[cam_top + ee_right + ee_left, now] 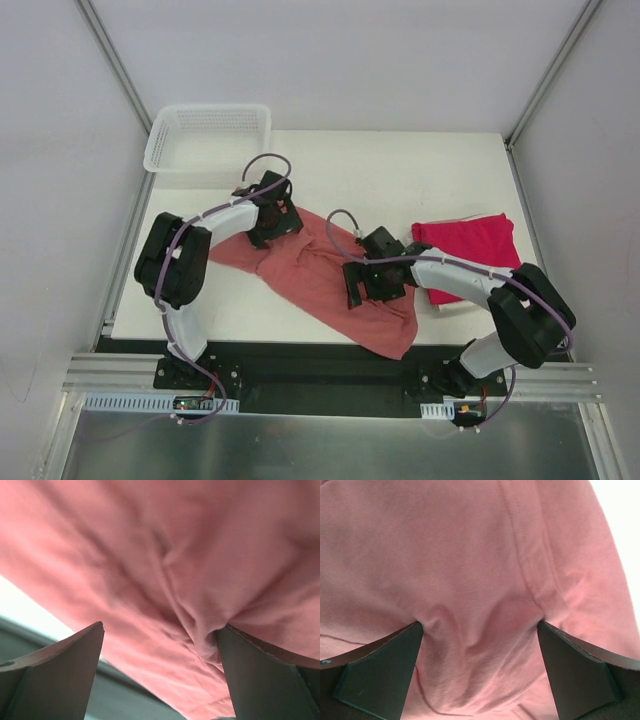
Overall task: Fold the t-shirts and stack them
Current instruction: Rotate the tshirt 90 degrees
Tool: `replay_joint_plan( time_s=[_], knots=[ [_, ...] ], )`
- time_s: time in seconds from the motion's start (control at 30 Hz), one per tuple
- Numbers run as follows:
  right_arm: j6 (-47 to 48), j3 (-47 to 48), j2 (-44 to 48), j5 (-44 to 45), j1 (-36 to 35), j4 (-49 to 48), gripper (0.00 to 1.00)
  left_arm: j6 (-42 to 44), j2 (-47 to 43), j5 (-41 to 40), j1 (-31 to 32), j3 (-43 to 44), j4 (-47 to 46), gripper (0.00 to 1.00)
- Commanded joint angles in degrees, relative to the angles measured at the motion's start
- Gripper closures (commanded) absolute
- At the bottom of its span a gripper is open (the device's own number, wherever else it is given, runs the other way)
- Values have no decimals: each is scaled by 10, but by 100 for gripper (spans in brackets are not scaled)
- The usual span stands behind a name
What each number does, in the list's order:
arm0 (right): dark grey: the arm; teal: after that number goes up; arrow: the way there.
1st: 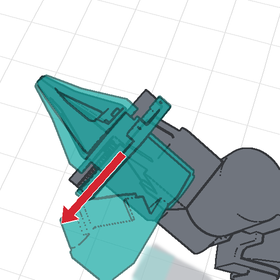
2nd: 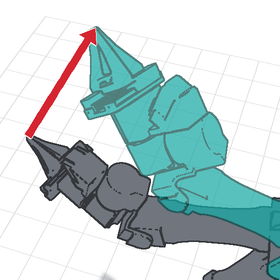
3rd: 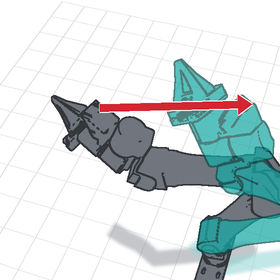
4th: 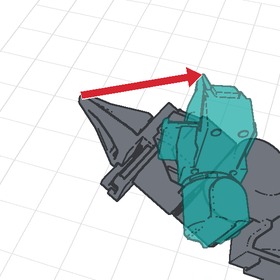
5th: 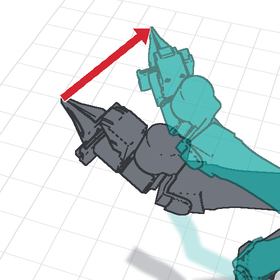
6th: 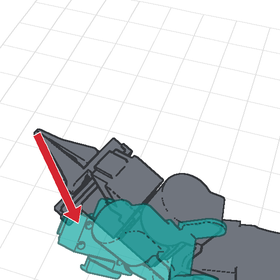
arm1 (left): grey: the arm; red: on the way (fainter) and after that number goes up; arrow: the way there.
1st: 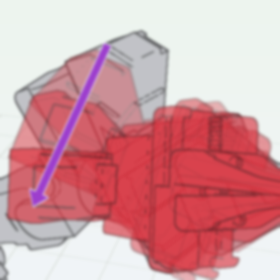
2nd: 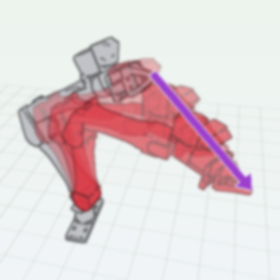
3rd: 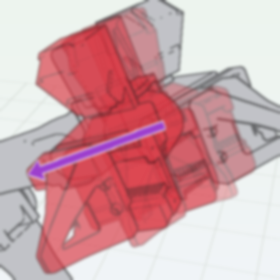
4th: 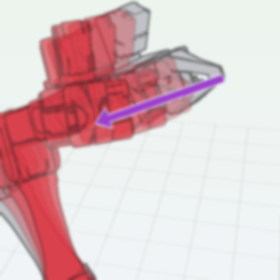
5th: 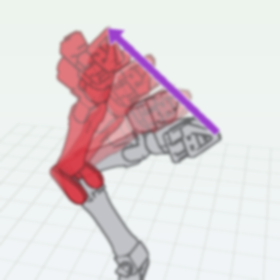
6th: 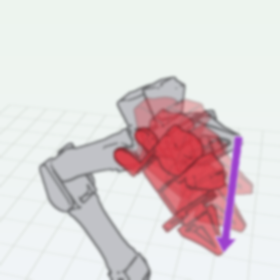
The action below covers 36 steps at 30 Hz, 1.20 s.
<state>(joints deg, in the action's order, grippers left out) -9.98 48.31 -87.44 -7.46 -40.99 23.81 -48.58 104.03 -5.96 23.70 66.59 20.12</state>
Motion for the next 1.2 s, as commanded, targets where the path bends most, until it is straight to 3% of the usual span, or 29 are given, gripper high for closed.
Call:
replay_joint_plan(
  time_s=[0.0,0.33,0.5,0.63,0.77,0.97,1.17],
  knots=[
    [-46,-59,30,-45,-48,47,3,37,79,78,56,66,-10,1],
    [-45,-75,82,-72,-116,52,3,139,239,178,91,321,2,1],
    [-48,-55,42,-80,-131,31,3,175,362,166,64,487,42,1],
    [-55,-37,13,-100,-134,-3,3,142,438,278,18,632,51,1],
    [-56,6,-18,-85,-135,-6,3,122,472,273,-3,686,44,1],
    [-58,86,-48,-85,-134,3,3,85,496,195,-19,727,26,1],
    [-66,97,-8,-21,-132,47,3,11,516,152,-40,733,5,1]
  ],
)
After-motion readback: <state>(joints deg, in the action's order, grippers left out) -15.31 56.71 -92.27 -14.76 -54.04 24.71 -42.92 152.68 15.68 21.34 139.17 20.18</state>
